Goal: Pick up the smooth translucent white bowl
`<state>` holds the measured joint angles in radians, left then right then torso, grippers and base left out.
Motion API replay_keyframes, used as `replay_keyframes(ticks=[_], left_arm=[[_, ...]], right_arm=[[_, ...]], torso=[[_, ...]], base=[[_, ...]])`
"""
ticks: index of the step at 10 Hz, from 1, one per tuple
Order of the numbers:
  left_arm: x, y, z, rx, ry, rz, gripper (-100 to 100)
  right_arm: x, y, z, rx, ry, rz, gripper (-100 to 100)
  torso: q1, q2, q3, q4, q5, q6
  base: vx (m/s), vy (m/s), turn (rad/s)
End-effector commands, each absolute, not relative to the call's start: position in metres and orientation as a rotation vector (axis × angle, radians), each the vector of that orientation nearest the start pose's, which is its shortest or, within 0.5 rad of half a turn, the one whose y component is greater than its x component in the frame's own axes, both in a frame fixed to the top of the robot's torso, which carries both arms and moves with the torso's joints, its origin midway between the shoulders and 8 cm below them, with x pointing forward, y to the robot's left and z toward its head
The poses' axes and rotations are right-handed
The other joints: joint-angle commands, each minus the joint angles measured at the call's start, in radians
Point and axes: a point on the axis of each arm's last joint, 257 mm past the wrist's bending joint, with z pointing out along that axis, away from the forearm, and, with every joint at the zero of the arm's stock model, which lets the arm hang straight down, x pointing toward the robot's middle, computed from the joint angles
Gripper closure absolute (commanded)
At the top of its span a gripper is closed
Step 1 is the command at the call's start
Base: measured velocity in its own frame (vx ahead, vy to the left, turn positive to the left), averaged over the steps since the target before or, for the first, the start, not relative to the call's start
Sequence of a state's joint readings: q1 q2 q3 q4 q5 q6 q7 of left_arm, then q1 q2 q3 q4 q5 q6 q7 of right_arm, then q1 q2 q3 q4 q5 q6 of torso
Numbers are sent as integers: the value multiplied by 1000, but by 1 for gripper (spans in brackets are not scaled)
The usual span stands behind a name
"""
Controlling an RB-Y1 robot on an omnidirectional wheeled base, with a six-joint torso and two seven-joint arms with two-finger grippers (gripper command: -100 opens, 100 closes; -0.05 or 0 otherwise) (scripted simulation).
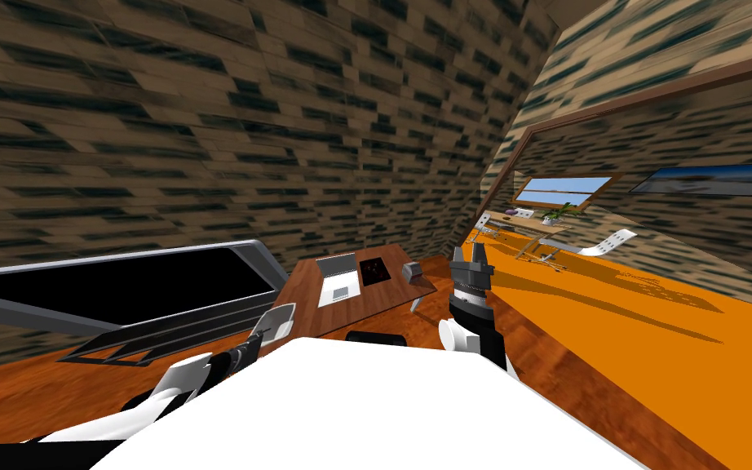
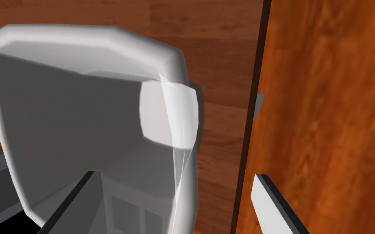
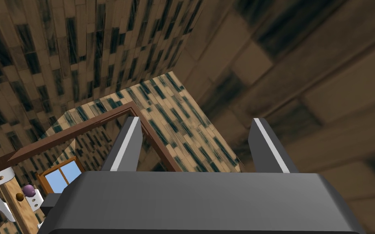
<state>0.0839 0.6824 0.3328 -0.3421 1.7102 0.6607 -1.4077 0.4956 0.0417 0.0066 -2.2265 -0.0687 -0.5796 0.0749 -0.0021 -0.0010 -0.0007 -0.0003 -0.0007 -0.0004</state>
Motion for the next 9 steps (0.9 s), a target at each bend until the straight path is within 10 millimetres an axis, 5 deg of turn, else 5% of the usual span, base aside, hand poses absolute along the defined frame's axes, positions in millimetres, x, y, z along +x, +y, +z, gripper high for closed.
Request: replay_keyframes(ticks=[1,3,4,8,9], left_arm=[[158,605,-543,-2202,1616,-444,-100],[158,605,-543,-2195,1624,-441,-100],[158,605,-543,-2190,1631,-440,100],[157,604,-544,-2193,1630,-440,100],[157,604,-544,-2193,1631,-439,0]], right_arm=[[339,-290,17,682,529,1284,0],[339,-290,17,682,529,1284,0],[339,-290,17,682,529,1284,0],[339,-290,17,682,529,1284,0],[339,-290,17,682,529,1284,0]], torso=[[0,0,0,0,0,0],[2,1,1,0,1,0],[2,1,1,0,1,0],[1,2,1,1,-1,0],[1,2,1,1,-1,0]], base=[[5,-4,1],[0,0,0],[0,0,0],[0,0,0],[0,0,0]])
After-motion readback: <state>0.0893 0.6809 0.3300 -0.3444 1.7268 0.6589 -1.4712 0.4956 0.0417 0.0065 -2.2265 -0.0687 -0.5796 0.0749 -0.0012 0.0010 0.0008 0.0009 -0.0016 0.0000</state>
